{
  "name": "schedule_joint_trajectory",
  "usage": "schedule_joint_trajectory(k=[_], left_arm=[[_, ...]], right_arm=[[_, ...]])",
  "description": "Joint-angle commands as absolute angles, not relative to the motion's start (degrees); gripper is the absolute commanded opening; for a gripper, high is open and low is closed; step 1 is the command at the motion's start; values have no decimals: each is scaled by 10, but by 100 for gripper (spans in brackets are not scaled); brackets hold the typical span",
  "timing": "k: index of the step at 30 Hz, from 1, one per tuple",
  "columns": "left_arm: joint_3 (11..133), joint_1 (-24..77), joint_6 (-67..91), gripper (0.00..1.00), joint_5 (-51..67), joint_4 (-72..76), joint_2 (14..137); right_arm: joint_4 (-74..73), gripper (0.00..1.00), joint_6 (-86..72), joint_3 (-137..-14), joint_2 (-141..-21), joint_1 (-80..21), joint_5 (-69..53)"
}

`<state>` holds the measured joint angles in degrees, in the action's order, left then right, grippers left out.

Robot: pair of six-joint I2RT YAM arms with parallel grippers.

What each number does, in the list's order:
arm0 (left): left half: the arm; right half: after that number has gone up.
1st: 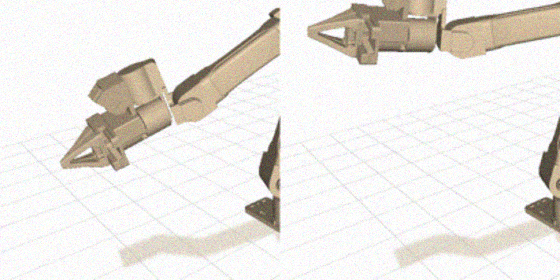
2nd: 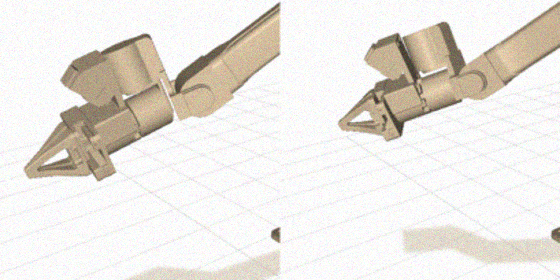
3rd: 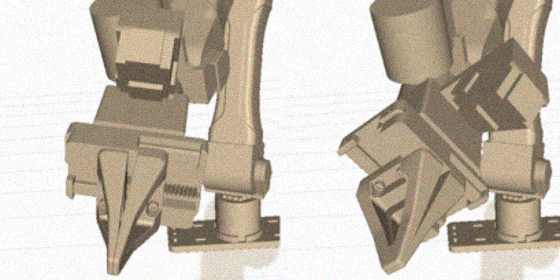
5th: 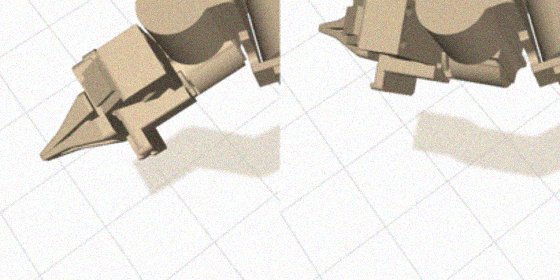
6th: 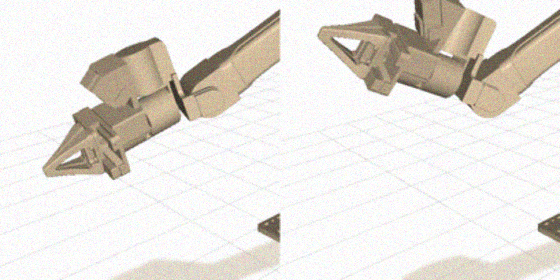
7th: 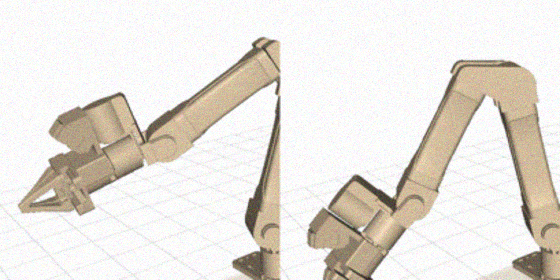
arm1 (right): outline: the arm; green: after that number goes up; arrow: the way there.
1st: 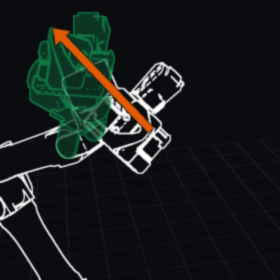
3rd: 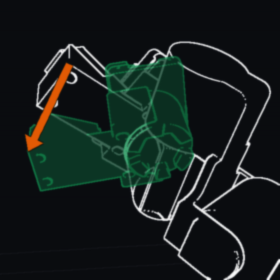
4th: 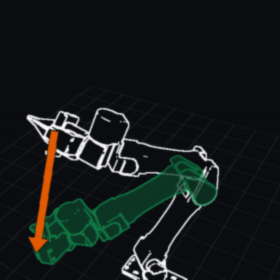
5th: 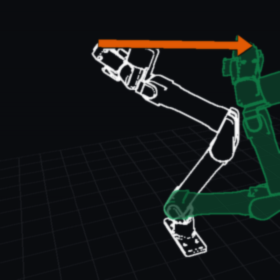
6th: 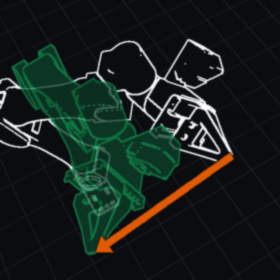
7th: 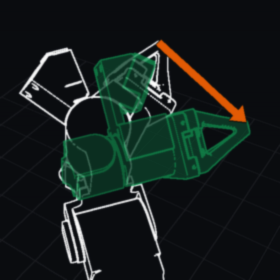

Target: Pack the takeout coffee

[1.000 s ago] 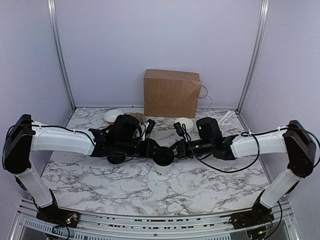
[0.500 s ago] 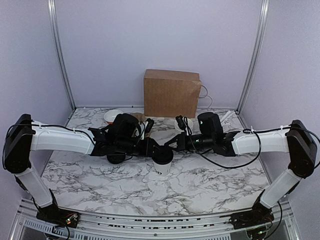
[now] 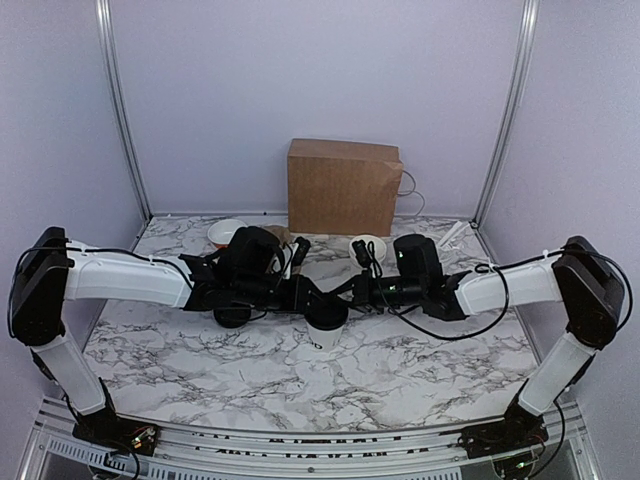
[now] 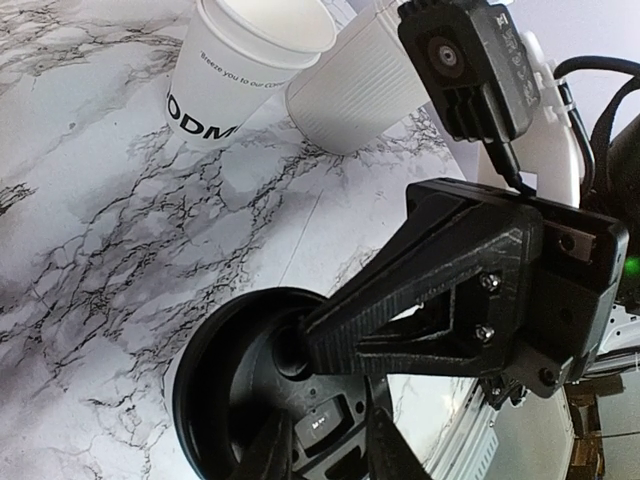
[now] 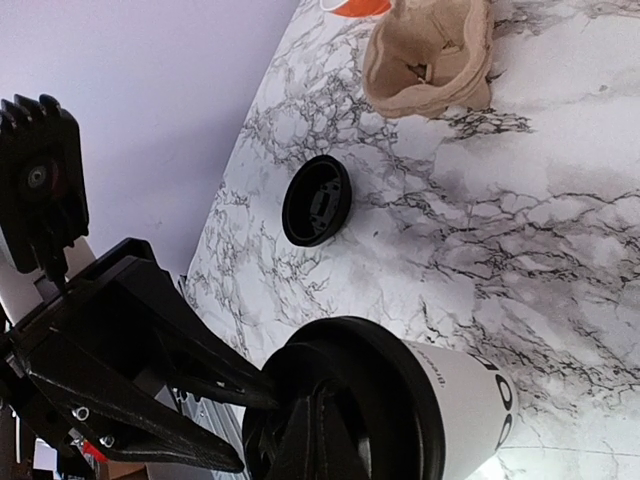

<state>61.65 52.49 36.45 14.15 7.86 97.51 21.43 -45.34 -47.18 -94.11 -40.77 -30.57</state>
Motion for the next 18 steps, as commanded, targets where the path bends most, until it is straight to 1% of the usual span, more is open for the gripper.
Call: schedule_joint_trajectory(k=[1,8,18], left_arm=[[613,522,356,28,135,10,998],[630,523,355,28,138,7,991],[700,523,349,29,139,-13,956]], right_arm=[[162,1,-453,-470,-926,-403,-282],[135,1,-434,-496,-923,-403,-282],[128,1,-414,-514,-925,-407,-287]])
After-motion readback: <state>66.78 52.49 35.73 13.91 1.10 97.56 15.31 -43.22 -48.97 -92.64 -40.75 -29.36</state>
